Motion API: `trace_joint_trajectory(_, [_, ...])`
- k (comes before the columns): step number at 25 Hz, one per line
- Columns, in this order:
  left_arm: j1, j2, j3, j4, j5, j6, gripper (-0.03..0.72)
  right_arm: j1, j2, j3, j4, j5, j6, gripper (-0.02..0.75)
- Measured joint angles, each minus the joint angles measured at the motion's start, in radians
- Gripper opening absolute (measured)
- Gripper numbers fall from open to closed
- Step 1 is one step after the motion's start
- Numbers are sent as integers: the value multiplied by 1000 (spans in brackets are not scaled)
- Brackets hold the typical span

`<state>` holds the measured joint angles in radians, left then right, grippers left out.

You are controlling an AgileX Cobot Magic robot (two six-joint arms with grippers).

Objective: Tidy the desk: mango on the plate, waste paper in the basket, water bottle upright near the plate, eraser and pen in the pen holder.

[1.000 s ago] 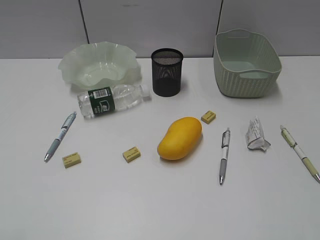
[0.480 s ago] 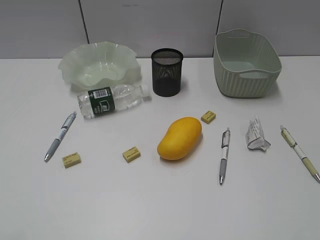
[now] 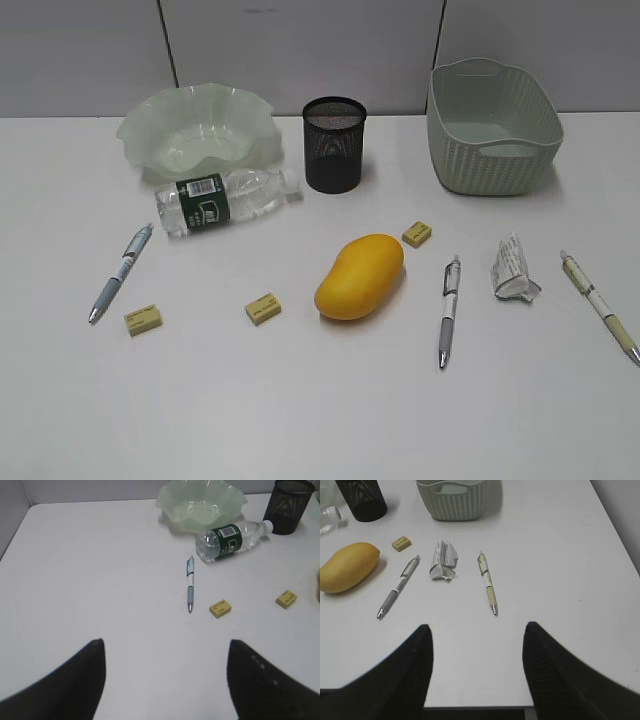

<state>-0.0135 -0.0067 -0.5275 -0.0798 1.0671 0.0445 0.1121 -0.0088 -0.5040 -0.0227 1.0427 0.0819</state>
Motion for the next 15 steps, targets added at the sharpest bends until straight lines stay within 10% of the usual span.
trace_joint_trajectory(15, [0, 234, -93, 0, -15, 0, 571, 0, 0, 0, 0, 0, 0, 459])
